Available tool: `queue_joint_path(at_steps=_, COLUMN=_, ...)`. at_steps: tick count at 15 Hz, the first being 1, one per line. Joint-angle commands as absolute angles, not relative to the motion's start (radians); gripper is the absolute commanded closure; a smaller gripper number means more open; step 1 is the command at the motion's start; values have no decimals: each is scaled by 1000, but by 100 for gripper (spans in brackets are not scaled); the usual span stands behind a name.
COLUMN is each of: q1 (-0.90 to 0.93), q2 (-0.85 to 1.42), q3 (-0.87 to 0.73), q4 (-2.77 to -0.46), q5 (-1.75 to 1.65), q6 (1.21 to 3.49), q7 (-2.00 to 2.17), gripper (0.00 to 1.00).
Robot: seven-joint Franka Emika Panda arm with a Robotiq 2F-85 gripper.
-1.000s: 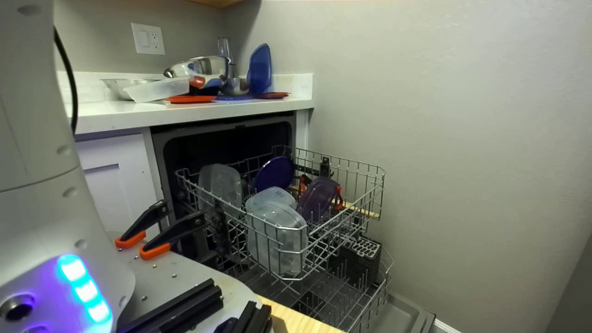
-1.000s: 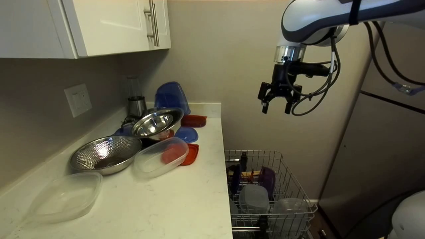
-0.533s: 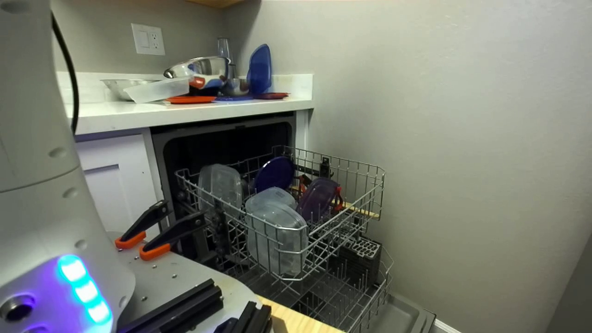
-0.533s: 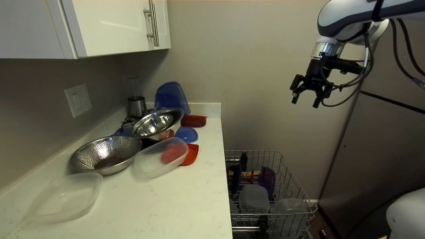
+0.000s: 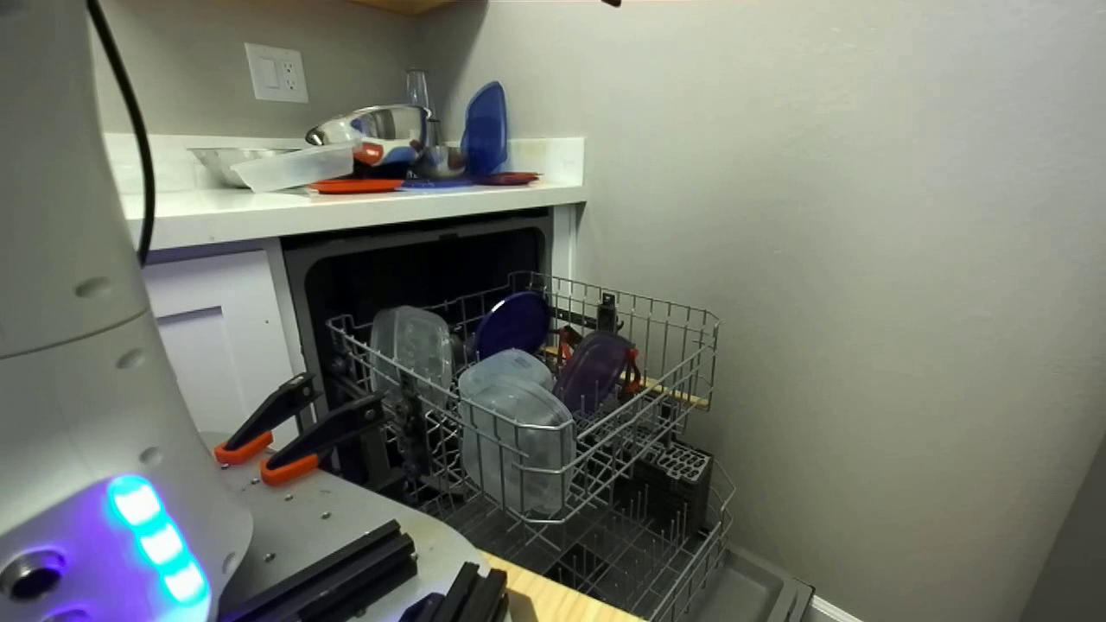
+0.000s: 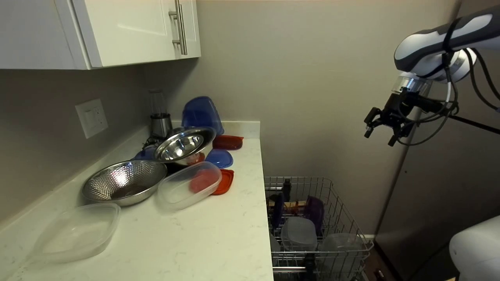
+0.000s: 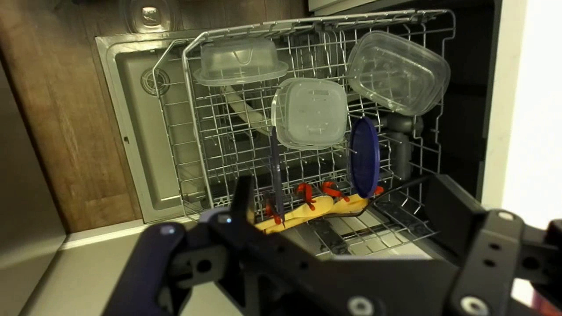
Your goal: Push in the dishwasher rack
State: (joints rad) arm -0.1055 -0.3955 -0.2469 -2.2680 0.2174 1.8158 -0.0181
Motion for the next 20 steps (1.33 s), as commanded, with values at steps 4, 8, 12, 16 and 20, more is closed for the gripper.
queue_joint_path(at_steps=4, q1=-184, q2=-318, q3=-317, q4=-2300, q5=242, q6=1894, q7=-126, gripper=0)
queue_joint_path(at_steps=8, q1=-205, q2=-265, q3=-347, q4=-2254, q5=233, q6=1977, q7=-207, gripper=0)
queue_joint_path(at_steps=12, q1=-212, q2=-180, q3=-377, q4=-2195, q5=256, q6=2011, q7=-262, gripper=0)
queue_joint_path(at_steps=16, q1=-222, q2=-172, q3=-364, q4=-2190, q5=234, q6=1995, q7=-231, gripper=0)
queue_joint_path(at_steps=20, q1=-223, q2=-148, q3=-363, q4=-2174, q5=236, q6=1995, q7=-233, gripper=0)
